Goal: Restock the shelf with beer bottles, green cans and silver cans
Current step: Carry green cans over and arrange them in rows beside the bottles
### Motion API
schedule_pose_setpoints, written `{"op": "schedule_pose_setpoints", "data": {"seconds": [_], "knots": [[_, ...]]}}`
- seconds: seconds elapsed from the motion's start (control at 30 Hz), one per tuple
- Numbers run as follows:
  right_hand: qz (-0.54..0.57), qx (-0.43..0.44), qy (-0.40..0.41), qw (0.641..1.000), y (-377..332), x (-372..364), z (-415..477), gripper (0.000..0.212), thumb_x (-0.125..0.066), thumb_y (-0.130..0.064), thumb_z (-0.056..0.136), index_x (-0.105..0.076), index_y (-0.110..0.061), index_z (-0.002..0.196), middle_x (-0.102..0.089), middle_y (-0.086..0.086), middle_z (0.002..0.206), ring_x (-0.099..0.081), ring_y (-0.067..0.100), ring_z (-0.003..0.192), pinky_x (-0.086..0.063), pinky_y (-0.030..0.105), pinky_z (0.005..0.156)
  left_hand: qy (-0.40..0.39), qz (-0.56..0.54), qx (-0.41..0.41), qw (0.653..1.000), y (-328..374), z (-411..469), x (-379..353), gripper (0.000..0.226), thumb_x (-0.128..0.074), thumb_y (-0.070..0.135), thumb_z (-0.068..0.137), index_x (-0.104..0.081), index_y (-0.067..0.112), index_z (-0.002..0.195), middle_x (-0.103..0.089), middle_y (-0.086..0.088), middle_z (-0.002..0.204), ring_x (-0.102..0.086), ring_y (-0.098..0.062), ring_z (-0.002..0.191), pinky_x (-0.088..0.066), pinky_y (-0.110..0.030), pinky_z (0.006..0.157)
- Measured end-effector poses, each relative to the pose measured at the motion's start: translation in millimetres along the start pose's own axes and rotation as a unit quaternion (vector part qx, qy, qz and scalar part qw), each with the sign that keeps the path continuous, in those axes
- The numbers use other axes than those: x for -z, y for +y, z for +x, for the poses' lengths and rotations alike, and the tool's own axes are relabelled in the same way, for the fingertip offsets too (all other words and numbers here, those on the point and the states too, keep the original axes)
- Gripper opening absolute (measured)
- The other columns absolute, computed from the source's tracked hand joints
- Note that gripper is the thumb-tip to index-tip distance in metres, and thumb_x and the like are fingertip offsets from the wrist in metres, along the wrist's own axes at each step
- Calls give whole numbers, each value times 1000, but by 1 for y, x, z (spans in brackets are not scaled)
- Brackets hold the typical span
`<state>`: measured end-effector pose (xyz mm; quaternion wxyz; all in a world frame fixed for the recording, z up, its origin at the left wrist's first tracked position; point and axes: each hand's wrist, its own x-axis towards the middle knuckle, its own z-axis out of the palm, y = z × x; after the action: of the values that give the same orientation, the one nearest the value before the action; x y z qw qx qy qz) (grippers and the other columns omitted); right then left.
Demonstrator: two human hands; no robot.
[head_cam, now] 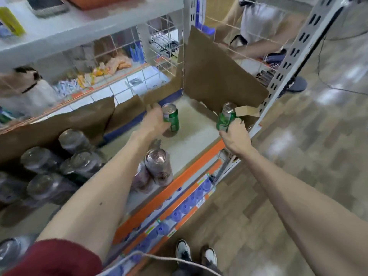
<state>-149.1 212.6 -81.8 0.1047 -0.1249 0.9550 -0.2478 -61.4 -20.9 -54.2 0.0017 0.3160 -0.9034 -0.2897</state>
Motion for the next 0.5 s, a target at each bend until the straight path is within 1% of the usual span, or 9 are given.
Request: {"op": "schedule_pose_setpoints", "data": {"seconds": [0.07, 0.1, 0.17, 0.23, 0.3, 0.37, 0.5], "knots": [[14, -20, 10, 1000, 2, -3, 16, 49, -58, -22, 93, -34, 5, 127, -44, 27, 130, -46, 44, 120, -41, 43, 90, -3, 20, 3, 1000, 0, 14, -5, 58, -66, 16, 85, -37, -4, 132, -42, -25, 131, -49, -42, 115, -44, -43, 91], [17, -28, 16, 999, 2, -3, 23, 49, -58, -21, 93, -34, 5, 126, -44, 27, 130, -46, 44, 120, -41, 44, 90, -6, 26, 5, 1000, 0, 19, -7, 62, -68, 18, 84, -36, -3, 133, -39, -24, 133, -48, -41, 116, -45, -43, 92], [7, -29, 19, 999, 2, -4, 36, 47, -56, -22, 93, -35, 5, 126, -46, 28, 128, -48, 46, 117, -42, 43, 87, -20, 20, 21, 999, 0, 30, -12, 69, -75, 21, 81, -35, 2, 134, -36, -20, 136, -48, -38, 119, -47, -47, 96], [1, -18, 7, 1000, 3, -5, 47, 46, -54, -27, 94, -38, 2, 126, -50, 27, 124, -50, 46, 114, -43, 42, 84, -23, 24, 33, 999, 2, 38, -17, 75, -78, 24, 79, -34, 3, 136, -35, -17, 139, -49, -38, 120, -48, -50, 96], [9, -22, -1, 1000, 1, -7, 57, 52, -52, -35, 94, -37, -2, 131, -51, 25, 129, -49, 46, 117, -43, 46, 88, -22, 37, 39, 998, 3, 46, -22, 78, -78, 24, 82, -32, 2, 141, -32, -18, 142, -47, -40, 122, -45, -51, 99], [2, -34, 9, 999, 0, -9, 66, 57, -53, -39, 92, -36, -5, 134, -49, 23, 133, -46, 44, 121, -42, 47, 89, -16, 32, 46, 998, 4, 53, -25, 79, -77, 23, 84, -30, 1, 143, -31, -18, 145, -46, -42, 125, -43, -52, 102], [-14, -53, 26, 998, -1, -10, 74, 62, -54, -43, 96, -33, -4, 139, -45, 21, 140, -41, 42, 127, -42, 48, 93, -11, 9, 46, 999, 1, 68, -32, 80, -77, 29, 84, -30, 2, 144, -33, -18, 145, -46, -41, 127, -43, -51, 104]]}}
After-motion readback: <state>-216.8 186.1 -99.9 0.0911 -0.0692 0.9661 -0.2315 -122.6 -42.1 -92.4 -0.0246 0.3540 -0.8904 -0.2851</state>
